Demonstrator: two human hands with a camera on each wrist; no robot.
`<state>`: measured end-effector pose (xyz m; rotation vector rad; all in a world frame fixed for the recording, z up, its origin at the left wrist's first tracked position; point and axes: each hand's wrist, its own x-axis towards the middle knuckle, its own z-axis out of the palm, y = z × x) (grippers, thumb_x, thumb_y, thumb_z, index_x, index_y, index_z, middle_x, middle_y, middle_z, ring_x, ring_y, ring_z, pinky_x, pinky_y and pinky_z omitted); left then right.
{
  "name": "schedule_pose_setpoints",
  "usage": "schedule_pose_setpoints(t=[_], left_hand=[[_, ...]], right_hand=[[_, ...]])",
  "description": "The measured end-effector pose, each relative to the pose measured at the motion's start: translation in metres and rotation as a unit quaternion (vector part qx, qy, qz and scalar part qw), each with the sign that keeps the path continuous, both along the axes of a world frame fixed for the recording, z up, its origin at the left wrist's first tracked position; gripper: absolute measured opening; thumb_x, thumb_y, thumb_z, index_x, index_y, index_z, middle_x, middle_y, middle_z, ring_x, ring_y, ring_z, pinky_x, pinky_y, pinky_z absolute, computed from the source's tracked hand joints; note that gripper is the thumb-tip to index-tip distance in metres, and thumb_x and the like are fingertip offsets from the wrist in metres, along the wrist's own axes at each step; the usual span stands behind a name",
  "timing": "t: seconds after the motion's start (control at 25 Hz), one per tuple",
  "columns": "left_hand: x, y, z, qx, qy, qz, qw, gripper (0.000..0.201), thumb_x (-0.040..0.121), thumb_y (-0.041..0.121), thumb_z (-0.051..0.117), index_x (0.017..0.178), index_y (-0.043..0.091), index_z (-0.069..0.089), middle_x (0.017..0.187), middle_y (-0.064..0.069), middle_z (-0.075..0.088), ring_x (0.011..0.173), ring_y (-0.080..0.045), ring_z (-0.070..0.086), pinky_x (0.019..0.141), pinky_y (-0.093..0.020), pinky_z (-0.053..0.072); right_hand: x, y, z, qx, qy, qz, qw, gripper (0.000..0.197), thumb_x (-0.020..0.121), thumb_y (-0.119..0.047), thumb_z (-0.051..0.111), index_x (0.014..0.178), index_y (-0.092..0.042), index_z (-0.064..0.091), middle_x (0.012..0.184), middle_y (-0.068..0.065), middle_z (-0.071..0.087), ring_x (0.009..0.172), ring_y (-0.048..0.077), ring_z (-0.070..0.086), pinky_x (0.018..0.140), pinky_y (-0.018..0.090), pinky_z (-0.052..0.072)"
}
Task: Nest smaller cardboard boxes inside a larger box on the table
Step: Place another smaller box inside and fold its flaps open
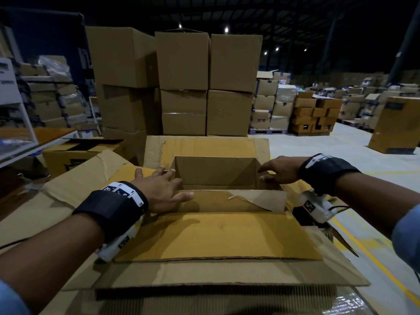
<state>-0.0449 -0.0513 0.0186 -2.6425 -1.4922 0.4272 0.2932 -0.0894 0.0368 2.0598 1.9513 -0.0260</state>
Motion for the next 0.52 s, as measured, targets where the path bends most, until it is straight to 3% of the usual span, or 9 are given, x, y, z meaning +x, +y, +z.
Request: schedule_pose_setpoints(t=[0.52], left_hand=[[-0.011,-0.007,0.012,-0.013,-0.031,0.006,0.999,0.075,0.092,0.073,0.017,0.156,0.034,0.017,0.167,0.004,-0.002,0.152,-0.026,-0.008,0.115,-0.068,0.003]], right_hand=[[0.000,-0.021,0.005,0.034,0.034,0.017,0.999,0.051,0.102,-0.050,0.040,0.145,-0.022,0.045,0.149,0.002,0.047,0.133,0.024,0.045,0.108,0.039,0.035]])
